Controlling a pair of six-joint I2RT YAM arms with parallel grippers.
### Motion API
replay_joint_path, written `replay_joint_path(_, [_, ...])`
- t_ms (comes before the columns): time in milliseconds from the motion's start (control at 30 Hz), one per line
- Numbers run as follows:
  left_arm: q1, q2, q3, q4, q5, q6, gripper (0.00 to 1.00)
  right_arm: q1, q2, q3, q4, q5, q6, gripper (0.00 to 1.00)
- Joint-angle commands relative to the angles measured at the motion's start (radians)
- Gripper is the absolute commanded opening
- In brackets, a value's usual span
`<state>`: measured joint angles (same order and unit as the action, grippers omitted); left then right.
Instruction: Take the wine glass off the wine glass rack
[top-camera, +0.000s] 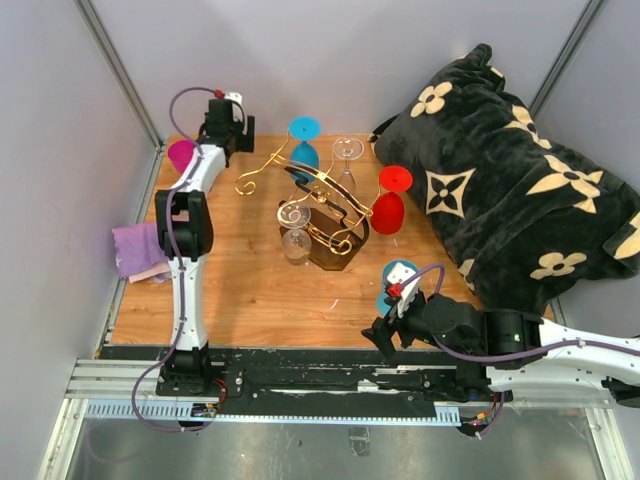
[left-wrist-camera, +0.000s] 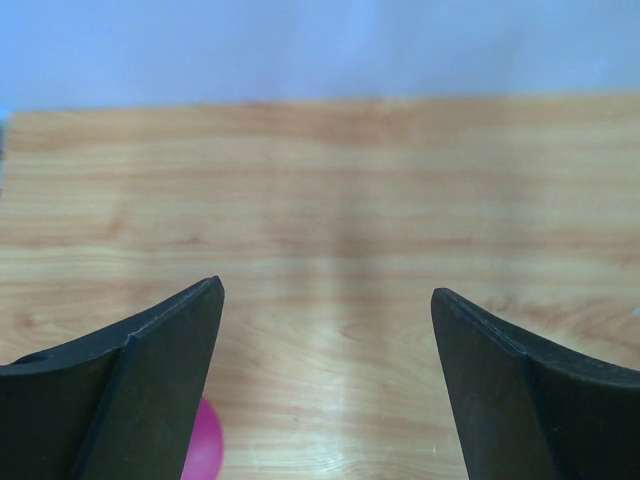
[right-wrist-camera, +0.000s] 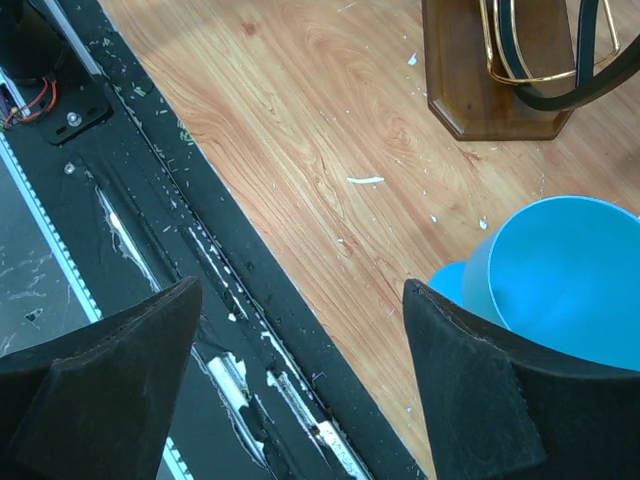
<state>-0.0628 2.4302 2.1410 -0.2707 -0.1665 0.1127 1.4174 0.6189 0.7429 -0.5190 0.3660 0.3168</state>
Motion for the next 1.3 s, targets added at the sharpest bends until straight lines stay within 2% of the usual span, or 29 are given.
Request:
replay_joint_path(0, [0.040, -0.137, 0.095, 0.033, 0.061, -0.125, 0.92, -0.017, 0.041, 0.046, 0.022, 0.006, 0.011, 0.82])
replay_joint_path(133, [0.040, -0.169, 0.134, 0.018, 0.085, -0.165, 0.90, -0.018, 0.095, 0.080, 0.018, 0.056, 0.006, 0.83])
replay_joint_path(233, [0.040, -0.228, 0.073, 0.049, 0.095, -0.224, 0.89, -0.031, 0.136, 0.132, -0.007, 0.073, 0.005, 0.83])
replay_joint_path(467, [0.033, -0.327, -0.032, 0.030, 0.344, -0.332, 0.79, -0.053, 0.164, 0.176, -0.024, 0.116, 0.057, 0.83])
replay_joint_path(667, [0.017, -0.466, -0.185, 0.044, 0.421, -0.329, 0.74, -0.102, 0.234, 0.288, -0.129, 0.196, 0.086, 0.83])
replay_joint_path(733, [0.017, -0.540, -0.244, 0.057, 0.394, -0.338, 0.74, -0.165, 0.262, 0.341, -0.163, 0.174, 0.105, 0.83])
replay_joint_path(867, [0.017, -0.677, -0.298, 0.043, 0.332, -0.389, 0.73, -0.353, 0.328, 0.423, -0.157, -0.053, 0.119, 0.83])
replay_joint_path(967, [0.017, -0.759, -0.314, -0.006, 0.300, -0.418, 0.73, -0.442, 0.381, 0.510, -0.159, -0.090, 0.105, 0.83])
replay_joint_path(1100, [0.017, -0.822, -0.322, -0.045, 0.377, -0.478, 0.73, -0.594, 0.454, 0.632, -0.153, -0.182, 0.059, 0.82])
replay_joint_path(1267, [-0.021, -0.856, -0.299, -0.126, 0.444, -0.491, 0.68, -0.815, 0.573, 0.776, -0.201, -0.297, 0.038, 0.80])
